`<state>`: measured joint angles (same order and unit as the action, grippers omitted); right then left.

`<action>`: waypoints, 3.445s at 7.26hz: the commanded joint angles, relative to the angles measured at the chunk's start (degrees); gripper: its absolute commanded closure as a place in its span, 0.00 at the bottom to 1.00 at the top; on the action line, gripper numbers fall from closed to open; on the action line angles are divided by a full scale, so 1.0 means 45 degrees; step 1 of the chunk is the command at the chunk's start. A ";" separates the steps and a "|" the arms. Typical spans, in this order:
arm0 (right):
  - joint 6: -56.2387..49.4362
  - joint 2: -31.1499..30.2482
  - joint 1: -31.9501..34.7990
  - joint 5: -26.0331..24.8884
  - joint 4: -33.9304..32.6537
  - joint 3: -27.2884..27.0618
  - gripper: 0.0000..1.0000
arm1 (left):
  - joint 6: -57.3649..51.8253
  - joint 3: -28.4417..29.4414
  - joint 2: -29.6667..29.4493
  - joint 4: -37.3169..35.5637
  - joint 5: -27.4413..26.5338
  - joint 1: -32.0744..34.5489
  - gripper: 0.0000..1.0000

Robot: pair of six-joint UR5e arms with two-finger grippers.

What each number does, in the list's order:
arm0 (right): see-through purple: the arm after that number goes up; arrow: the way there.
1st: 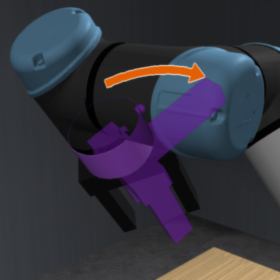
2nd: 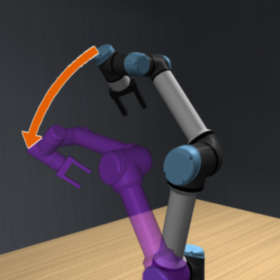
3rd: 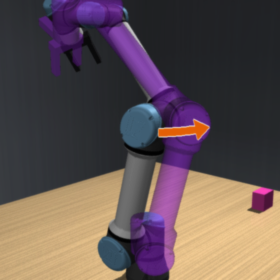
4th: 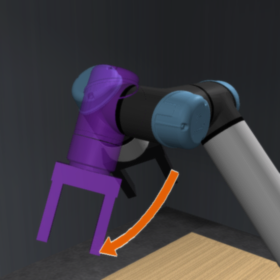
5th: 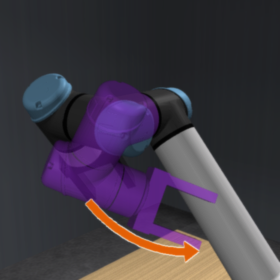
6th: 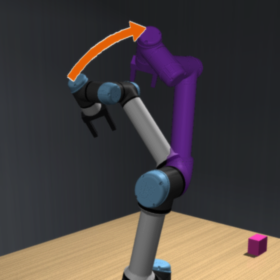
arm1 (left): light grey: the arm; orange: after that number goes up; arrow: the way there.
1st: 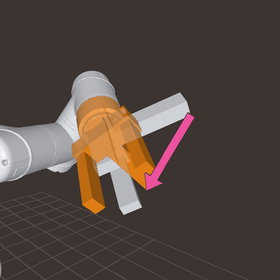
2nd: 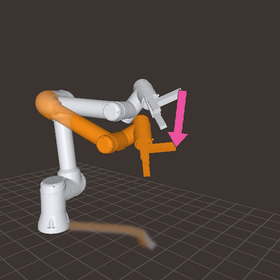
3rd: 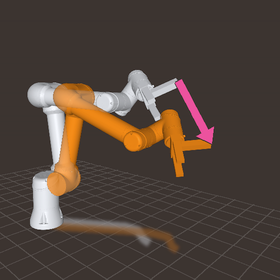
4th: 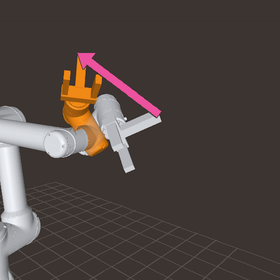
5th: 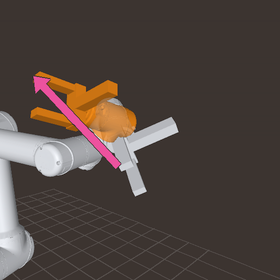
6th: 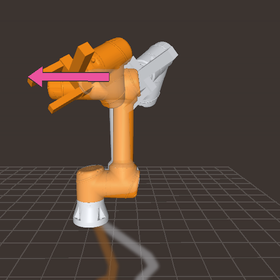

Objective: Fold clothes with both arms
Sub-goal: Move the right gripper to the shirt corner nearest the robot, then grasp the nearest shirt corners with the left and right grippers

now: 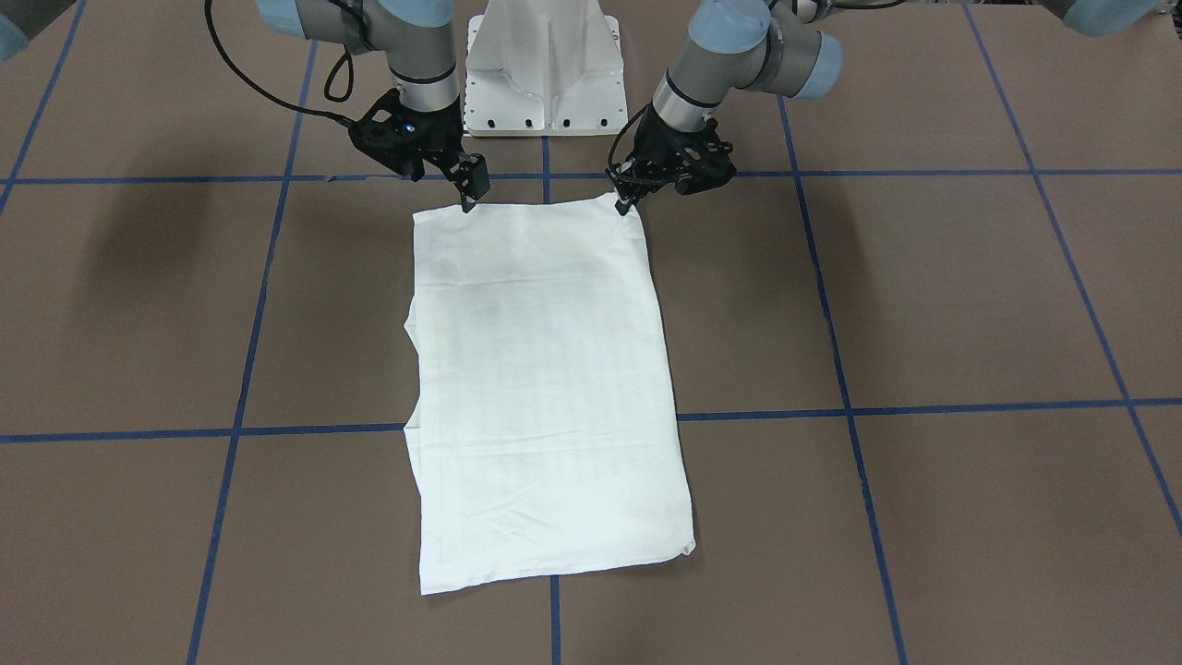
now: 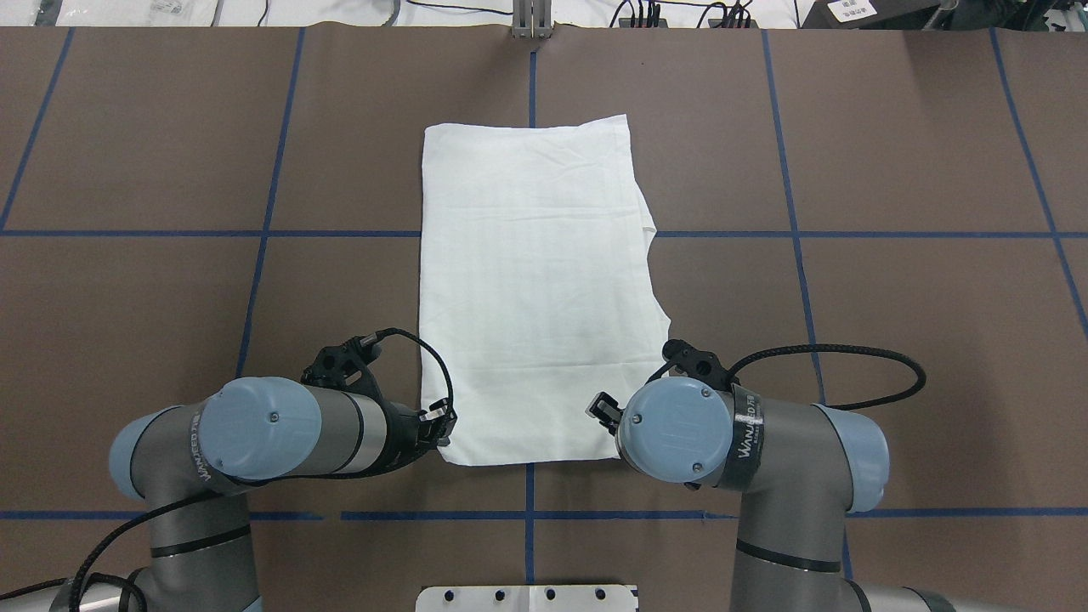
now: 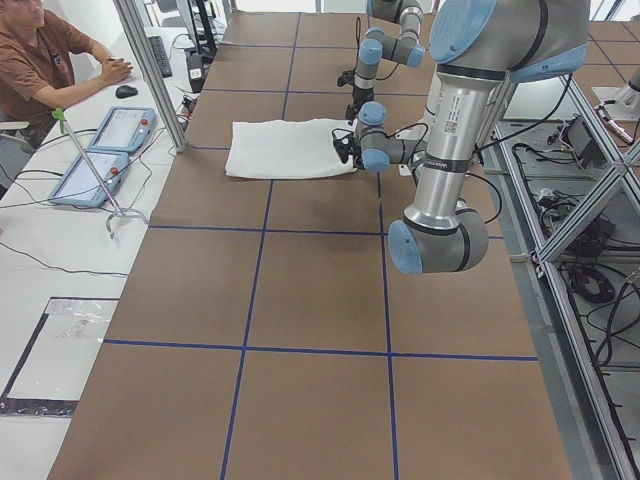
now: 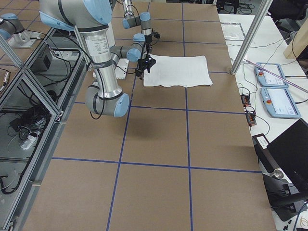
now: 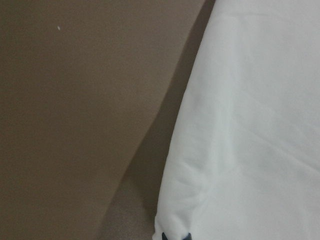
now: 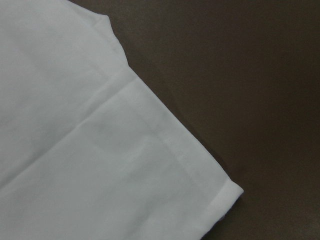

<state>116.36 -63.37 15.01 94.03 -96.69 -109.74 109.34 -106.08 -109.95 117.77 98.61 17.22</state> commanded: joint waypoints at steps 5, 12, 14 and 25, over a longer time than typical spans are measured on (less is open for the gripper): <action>-0.0077 0.0391 -0.0327 -0.0076 0.0042 0.0930 0.00 | 0.0097 -0.0001 -0.0019 0.0000 0.0000 -0.0037 1.00; -0.0077 0.0156 -0.0699 -0.0310 0.0042 0.0950 0.00 | 0.0116 -0.0001 -0.0019 0.0000 0.0000 -0.0038 1.00; -0.0097 0.0117 -0.0602 -0.0466 0.0583 0.0950 0.00 | 0.0116 -0.0001 -0.0020 0.0000 0.0000 -0.0038 1.00; 0.0040 -0.0430 -0.0406 -0.0467 0.1233 0.0950 0.00 | 0.0116 -0.0001 -0.0020 0.0000 -0.0019 -0.0057 1.00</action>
<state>116.48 -65.32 13.25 91.93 -91.15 -105.44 109.86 -106.08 -110.04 117.77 98.53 16.96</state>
